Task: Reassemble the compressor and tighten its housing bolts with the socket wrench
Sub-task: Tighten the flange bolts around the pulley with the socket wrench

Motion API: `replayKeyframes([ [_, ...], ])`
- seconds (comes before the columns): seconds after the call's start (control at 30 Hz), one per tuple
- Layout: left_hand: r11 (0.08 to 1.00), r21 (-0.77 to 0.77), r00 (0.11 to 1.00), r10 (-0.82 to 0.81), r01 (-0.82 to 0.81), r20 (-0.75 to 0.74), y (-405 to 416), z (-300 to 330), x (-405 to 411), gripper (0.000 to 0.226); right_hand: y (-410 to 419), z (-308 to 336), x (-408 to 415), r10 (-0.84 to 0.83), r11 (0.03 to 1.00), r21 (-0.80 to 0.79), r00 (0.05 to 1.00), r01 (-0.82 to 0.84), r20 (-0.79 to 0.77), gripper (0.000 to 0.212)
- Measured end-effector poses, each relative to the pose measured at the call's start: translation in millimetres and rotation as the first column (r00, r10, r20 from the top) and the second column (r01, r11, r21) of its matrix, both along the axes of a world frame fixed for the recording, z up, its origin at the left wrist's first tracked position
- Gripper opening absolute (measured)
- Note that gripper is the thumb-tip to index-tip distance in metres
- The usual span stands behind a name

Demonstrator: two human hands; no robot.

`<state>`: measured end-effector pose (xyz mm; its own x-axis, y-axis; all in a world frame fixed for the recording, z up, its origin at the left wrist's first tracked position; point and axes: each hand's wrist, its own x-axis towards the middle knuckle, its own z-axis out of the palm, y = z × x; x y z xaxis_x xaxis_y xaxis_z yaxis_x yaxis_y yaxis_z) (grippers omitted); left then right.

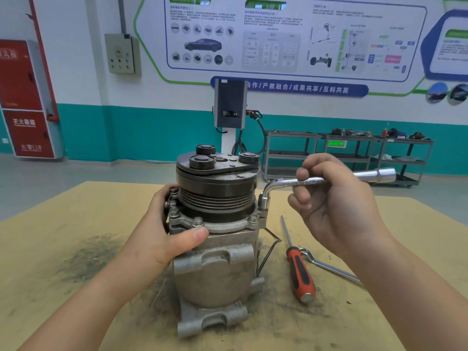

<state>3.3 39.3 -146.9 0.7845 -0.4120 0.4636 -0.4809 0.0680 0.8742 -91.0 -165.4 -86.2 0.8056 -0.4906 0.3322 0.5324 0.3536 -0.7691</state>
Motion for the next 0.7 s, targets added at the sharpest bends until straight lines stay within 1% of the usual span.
replayKeyframes([
  [0.07,1.0,0.012,1.0,0.009,-0.009,0.008,1.3,-0.9,1.2,0.078,4.9,-0.9,-2.5,-0.062,0.988,-0.135,0.996,0.07,0.062,0.043],
  [0.1,1.0,0.027,1.0,0.015,-0.015,0.013,1.8,-1.2,2.1,0.079,7.5,-2.1,-4.2,-0.103,0.97,-0.209,0.99,0.121,0.095,0.044],
  [0.17,0.999,0.042,1.0,0.022,-0.022,0.019,3.0,-1.3,3.8,0.081,12.7,-5.6,-7.2,-0.199,0.901,-0.358,0.967,0.244,0.157,0.037],
  [0.23,0.999,0.045,1.0,0.019,-0.02,0.021,2.5,-0.8,3.8,0.081,17.2,-9.4,-8.4,-0.272,0.823,-0.456,0.94,0.338,0.206,0.032],
  [0.37,1.0,0.01,1.0,0.0,0.0,0.011,0.8,-2.1,1.6,0.08,21.5,-14.6,-10.8,-0.32,0.743,-0.523,0.908,0.418,0.271,0.03],
  [0.47,1.0,0.02,0.999,0.022,-0.023,0.035,1.3,-2.3,2.9,0.079,22.8,-15.4,-11.6,-0.338,0.626,-0.626,0.886,0.464,0.318,0.029],
  [0.57,0.999,0.017,0.999,0.036,-0.037,0.038,1.6,-2.5,5.6,0.076,21.0,-13.5,-13.5,-0.337,0.467,-0.712,0.85,0.524,0.404,0.026],
  [0.63,0.999,-0.001,0.999,0.045,-0.045,0.021,1.1,-3.8,7.1,0.077,20.7,-11.5,-14.7,-0.318,0.394,-0.745,0.84,0.538,0.439,0.024],
  [0.7,0.999,-0.009,0.998,0.05,-0.049,0.024,0.6,-4.6,8.1,0.078,21.0,-10.1,-15.7,-0.332,0.325,-0.755,0.817,0.569,0.472,0.024],
])
